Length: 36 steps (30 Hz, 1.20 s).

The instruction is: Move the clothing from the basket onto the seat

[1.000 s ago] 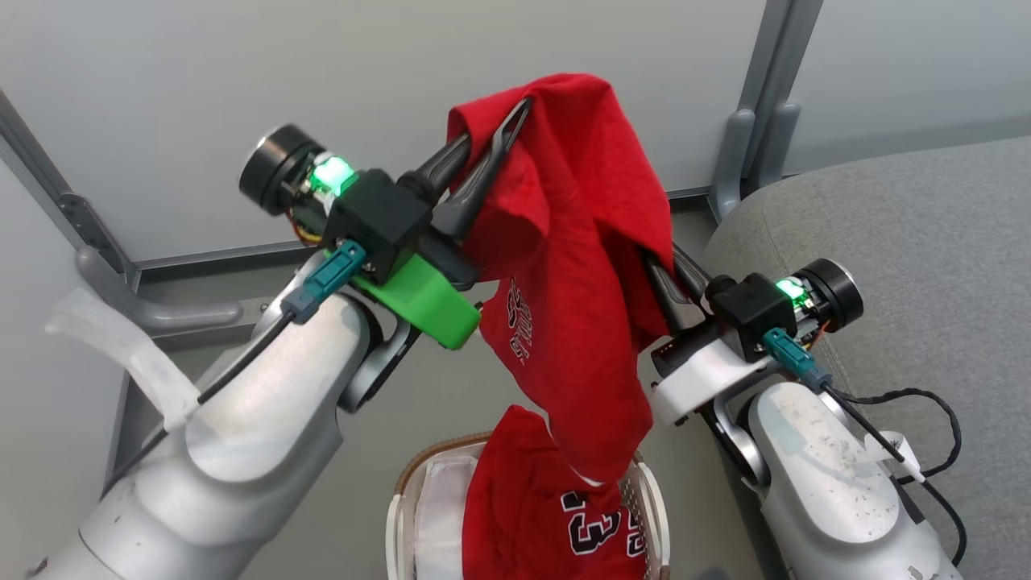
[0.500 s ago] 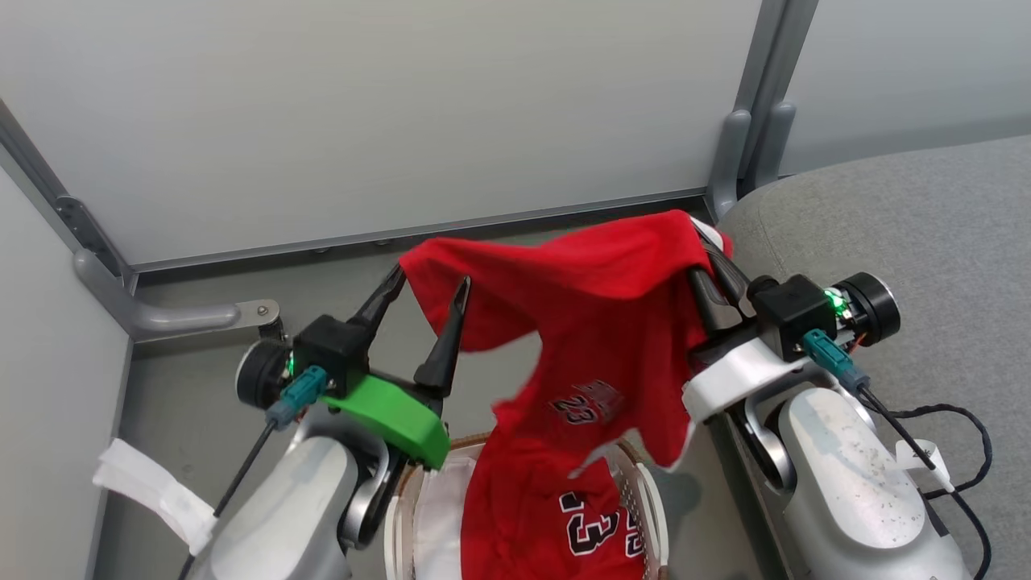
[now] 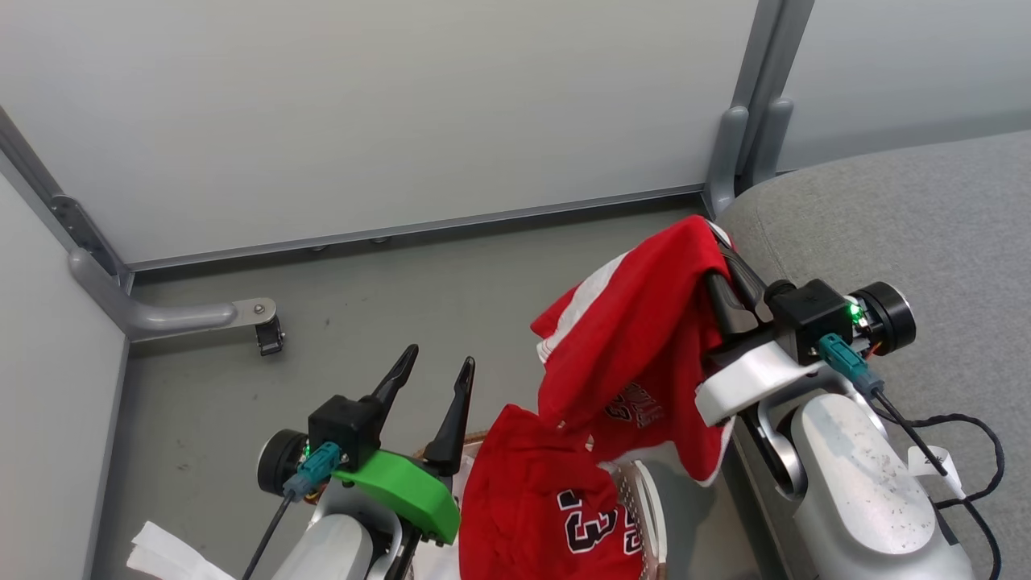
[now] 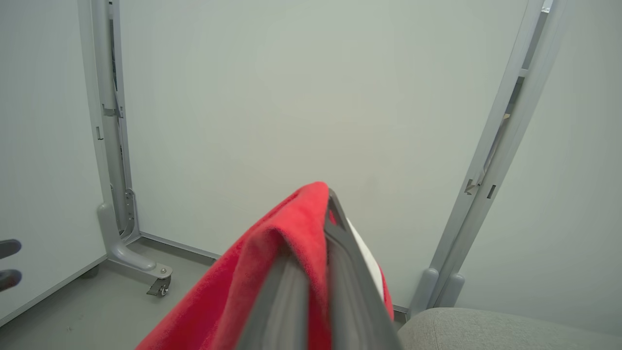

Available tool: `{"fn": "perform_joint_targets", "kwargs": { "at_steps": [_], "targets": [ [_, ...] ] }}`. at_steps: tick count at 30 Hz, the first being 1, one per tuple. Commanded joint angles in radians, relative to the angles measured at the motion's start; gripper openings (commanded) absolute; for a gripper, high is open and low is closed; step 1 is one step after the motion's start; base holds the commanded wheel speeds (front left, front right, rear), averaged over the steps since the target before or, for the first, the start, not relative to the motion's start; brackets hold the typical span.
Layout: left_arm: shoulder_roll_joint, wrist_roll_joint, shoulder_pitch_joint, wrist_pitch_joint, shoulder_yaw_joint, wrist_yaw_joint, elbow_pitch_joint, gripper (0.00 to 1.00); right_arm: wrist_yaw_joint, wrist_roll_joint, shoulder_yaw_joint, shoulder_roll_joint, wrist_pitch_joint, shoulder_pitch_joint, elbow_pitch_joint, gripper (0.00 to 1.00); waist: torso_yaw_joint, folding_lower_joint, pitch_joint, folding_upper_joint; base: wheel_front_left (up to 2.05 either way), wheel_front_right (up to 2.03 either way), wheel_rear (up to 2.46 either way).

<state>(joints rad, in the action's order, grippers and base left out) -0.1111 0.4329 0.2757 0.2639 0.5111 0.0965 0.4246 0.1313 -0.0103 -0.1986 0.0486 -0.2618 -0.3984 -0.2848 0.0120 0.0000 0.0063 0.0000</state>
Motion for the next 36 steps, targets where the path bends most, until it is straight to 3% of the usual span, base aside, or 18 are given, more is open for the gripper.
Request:
{"fn": "perform_joint_targets", "kwargs": {
  "at_steps": [1, 13, 29, 36],
  "targets": [
    [0.007, -0.010, -0.018, 0.001, -0.010, 0.007, 0.001, 1.00, -0.001, 0.005, 0.004, 0.003, -0.005, 0.015, 0.006, 0.00, -0.002, 0.0000, 0.001, 0.0000, 0.00, 0.00, 0.00],
    [0.044, -0.070, -0.036, 0.001, -0.046, 0.030, -0.003, 1.00, -0.001, 0.024, 0.022, 0.004, -0.005, -0.007, 0.009, 0.00, -0.062, 0.0000, 0.025, 0.0000, 0.00, 0.00, 0.00],
    [0.047, -0.128, 0.050, 0.001, -0.024, 0.036, -0.030, 1.00, -0.001, 0.067, 0.093, 0.003, -0.005, -0.074, 0.046, 0.00, -0.366, 0.0000, 0.181, 0.0000, 0.00, 0.00, 0.00],
    [0.028, -0.126, 0.098, 0.001, 0.024, 0.035, -0.019, 1.00, -0.001, 0.046, 0.122, 0.002, -0.005, -0.085, 0.066, 0.00, -0.447, 0.0000, 0.243, 0.0000, 0.00, 0.00, 0.00]
  ]
}}
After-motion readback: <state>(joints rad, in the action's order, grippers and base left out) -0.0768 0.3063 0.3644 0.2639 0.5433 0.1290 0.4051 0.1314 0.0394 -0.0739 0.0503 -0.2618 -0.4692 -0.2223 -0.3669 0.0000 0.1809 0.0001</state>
